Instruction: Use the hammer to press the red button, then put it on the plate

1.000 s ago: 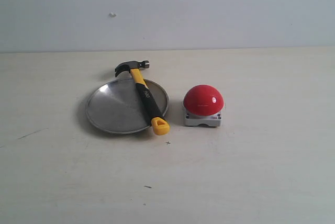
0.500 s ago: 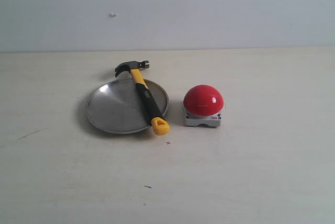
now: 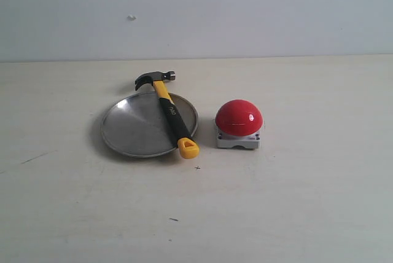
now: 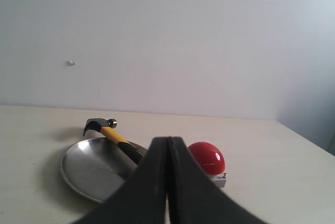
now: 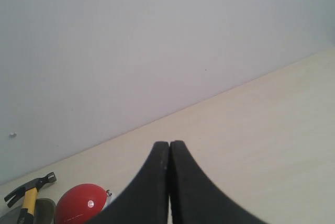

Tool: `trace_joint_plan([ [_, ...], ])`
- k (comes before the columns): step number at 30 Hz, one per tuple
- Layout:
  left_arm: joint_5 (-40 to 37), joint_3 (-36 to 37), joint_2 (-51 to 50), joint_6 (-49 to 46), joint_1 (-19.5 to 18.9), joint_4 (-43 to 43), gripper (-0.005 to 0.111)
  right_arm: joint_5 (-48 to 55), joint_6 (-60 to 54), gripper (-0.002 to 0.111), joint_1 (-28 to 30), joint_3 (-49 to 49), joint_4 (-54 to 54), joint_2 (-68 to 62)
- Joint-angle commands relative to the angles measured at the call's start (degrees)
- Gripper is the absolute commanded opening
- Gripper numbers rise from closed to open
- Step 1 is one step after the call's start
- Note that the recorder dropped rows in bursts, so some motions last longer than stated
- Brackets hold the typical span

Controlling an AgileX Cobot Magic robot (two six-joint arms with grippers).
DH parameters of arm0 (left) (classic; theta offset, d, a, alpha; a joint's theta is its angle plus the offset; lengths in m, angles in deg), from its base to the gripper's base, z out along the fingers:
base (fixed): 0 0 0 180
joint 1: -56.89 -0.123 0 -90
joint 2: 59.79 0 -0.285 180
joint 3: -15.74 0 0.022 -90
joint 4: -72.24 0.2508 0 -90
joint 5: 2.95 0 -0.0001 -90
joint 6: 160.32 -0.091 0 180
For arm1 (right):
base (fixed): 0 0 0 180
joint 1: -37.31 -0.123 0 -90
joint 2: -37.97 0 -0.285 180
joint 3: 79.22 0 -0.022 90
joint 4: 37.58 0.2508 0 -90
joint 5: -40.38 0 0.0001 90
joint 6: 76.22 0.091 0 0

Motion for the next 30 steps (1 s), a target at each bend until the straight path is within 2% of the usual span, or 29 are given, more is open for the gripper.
trace_joint_plan([
  [1, 0.1, 0.2, 0.5, 0.2, 0.2, -0.5, 0.000, 0.1, 0.1, 0.000, 0.3, 0.2, -0.6, 0.3],
  [21, -0.2, 0.2, 0.5, 0.2, 0.4, -0.5, 0.000, 0.0, 0.1, 0.000, 0.3, 0.2, -0.6, 0.3],
  [26, 7.3, 0.2, 0.5, 0.5, 0.2, -0.5, 0.000, 0.0, 0.1, 0.000, 0.3, 0.2, -0.6, 0.3],
  [28, 10.5, 0.2, 0.5, 3.6, 0.2, -0.5, 0.000, 0.0, 0.1, 0.000, 0.3, 0.2, -0.6, 0.3],
  [30, 14.9, 0.5, 0.5, 15.4, 0.2, 10.6, 0.000, 0.0, 0.1, 0.000, 0.3, 0.2, -0.6, 0.3],
])
